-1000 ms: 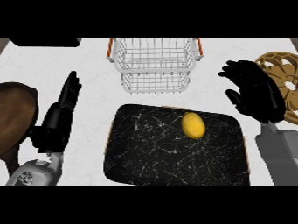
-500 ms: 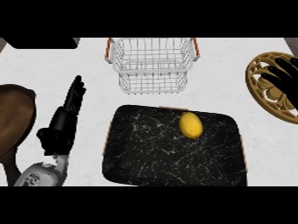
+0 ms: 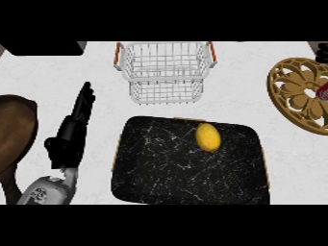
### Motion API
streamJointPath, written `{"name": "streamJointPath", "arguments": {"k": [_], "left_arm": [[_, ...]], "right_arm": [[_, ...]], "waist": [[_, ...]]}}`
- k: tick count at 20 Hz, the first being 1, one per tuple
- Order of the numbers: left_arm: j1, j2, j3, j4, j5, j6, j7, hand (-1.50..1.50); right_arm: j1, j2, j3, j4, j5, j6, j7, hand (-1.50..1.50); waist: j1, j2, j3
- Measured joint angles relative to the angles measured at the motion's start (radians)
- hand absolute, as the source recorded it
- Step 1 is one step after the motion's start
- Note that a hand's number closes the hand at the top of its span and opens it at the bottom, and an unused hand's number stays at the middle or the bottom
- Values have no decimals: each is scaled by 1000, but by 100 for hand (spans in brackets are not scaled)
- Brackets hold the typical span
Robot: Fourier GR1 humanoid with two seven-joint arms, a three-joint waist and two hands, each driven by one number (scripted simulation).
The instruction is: Pick the lemon from the tray and place it in the tiered basket
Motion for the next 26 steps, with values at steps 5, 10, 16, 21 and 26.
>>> {"name": "streamJointPath", "arguments": {"k": [5, 10, 16, 21, 26], "left_arm": [[11, 3, 3, -9, -6, -8, 3, 0], [13, -13, 8, 7, -21, -17, -10, 0], [-3, -44, 30, 32, -42, -35, -15, 0], [0, -40, 58, 16, -44, -64, -2, 0], [4, -54, 65, -3, -66, -74, 16, 0]], "right_arm": [[-10, -3, 80, -184, 184, -66, 84, -150], [-38, 46, 170, -304, 247, -100, 250, -150], [-72, 120, 216, -405, 251, -91, 433, -150], [-87, 158, 261, -435, 275, -50, 540, -150], [-65, 188, 285, -451, 321, -7, 595, -150]], "waist": [[6, 1, 0], [9, 3, 0], [9, 4, 0], [11, 4, 1], [11, 5, 1]]}}
